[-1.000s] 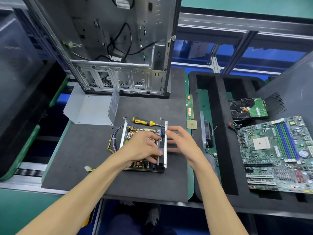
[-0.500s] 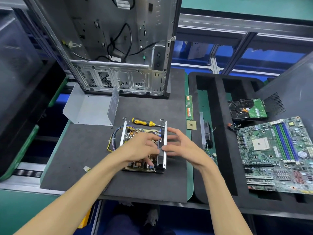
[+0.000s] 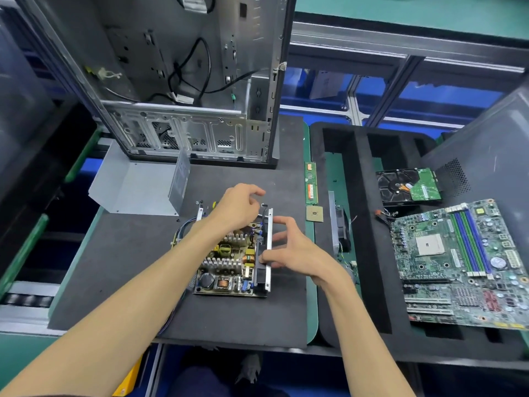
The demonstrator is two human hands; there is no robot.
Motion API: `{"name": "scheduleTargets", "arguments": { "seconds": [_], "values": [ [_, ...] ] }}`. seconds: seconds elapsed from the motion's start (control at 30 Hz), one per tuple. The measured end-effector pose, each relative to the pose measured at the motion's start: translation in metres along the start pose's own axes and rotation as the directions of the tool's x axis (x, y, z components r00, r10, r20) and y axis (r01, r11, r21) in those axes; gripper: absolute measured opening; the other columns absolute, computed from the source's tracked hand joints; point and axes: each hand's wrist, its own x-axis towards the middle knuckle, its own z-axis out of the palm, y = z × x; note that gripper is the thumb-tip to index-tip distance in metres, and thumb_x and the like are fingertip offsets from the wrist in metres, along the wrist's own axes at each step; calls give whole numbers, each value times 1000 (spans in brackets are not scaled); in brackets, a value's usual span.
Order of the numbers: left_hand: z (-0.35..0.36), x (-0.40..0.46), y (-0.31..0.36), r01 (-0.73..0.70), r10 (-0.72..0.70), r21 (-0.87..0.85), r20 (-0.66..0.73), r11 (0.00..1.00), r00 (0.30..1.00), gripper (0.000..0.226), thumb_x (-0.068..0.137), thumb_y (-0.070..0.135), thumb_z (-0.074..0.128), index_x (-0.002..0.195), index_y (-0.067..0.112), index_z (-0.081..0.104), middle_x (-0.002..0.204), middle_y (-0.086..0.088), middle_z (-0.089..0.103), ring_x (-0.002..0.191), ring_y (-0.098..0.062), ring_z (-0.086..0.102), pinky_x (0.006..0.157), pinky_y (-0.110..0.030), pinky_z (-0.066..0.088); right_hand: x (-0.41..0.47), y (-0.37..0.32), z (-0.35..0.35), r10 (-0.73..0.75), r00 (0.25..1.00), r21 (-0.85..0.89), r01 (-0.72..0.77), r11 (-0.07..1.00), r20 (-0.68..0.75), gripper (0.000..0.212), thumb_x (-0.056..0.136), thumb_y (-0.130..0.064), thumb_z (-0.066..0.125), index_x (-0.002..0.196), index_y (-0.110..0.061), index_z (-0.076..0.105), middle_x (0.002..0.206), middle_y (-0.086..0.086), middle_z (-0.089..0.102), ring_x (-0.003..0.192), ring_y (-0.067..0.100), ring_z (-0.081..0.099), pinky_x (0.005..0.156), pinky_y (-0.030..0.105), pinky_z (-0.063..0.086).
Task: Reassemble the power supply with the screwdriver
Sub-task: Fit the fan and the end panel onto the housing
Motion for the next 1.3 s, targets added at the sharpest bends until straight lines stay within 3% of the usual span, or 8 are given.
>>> {"name": "scheduleTargets", "arguments": {
  "seconds": [0.07, 0.2, 0.37, 0.6, 0.77, 1.0, 1.17, 1.3],
  "values": [
    [1, 4, 3, -82, 76, 105, 60, 991, 995, 36, 92, 0, 56, 120, 15, 73, 94, 1, 71, 89, -17, 65, 88, -26, 51, 0, 1, -1, -1, 1000, 0, 1, 1000, 5, 85, 80, -7, 81, 144, -31, 30, 125, 4, 53, 103, 23, 70, 79, 28, 62],
    [-7, 6, 0, -197, 195, 231, 29, 953, 980, 14, 91, 13, 70, 99, 17, 80, 91, 1, 75, 83, -14, 66, 87, -33, 56, 1, 3, -3, -6, 1000, 21, 5, 1000, 24, 85, 79, -7, 82, 142, -32, 31, 123, 3, 53, 102, 22, 71, 86, 36, 62],
    [-28, 6, -15, -224, 196, 275, 123, 935, 973, 13, 91, 19, 74, 102, 19, 81, 83, 10, 65, 78, -7, 60, 78, -19, 45, 4, 2, -7, -14, 998, 1, 14, 1000, 54, 87, 78, -7, 85, 143, -29, 30, 122, 4, 52, 105, 22, 68, 87, 39, 62],
    [-30, 16, -21, -203, 169, 177, 191, 963, 967, 10, 82, 15, 83, 88, 22, 79, 71, 16, 68, 66, 4, 63, 69, -12, 51, 9, -1, -15, -13, 996, -162, 28, 986, 93, 90, 77, -20, 88, 141, -31, 24, 120, -3, 51, 105, 14, 65, 86, 26, 56],
    [-28, 26, -20, -185, 140, 142, 279, 972, 950, 8, 83, 19, 82, 90, 22, 81, 74, 19, 70, 66, 17, 60, 65, 0, 43, 14, -3, -20, -1, 992, -183, 25, 983, 126, 90, 75, -23, 90, 137, -32, 24, 118, -4, 51, 107, 15, 64, 93, 32, 55],
    [-32, 35, -15, -181, 125, 137, 344, 974, 931, 11, 85, 9, 77, 91, 17, 81, 77, 9, 73, 62, 13, 60, 65, -1, 42, 17, -2, -23, 10, 990, -196, 18, 980, 143, 94, 73, -29, 92, 137, -34, 23, 120, -6, 50, 111, 12, 63, 98, 36, 54],
    [-32, 35, -16, -168, 108, 111, 413, 980, 904, 12, 85, 8, 77, 95, 15, 80, 82, 1, 77, 71, -4, 65, 71, -11, 50, 18, -3, -24, 15, 987, -194, 16, 981, 158, 96, 72, -30, 93, 138, -35, 23, 121, -6, 50, 111, 10, 63, 99, 35, 54],
    [-30, 35, -18, -171, 121, 88, 405, 981, 906, 9, 85, 10, 78, 93, 13, 80, 77, 5, 75, 64, 4, 63, 68, -7, 49, 18, -4, -25, 18, 987, -203, 15, 979, 161, 97, 72, -30, 92, 140, -34, 23, 123, -4, 51, 112, 10, 62, 100, 36, 54]
  ]
}}
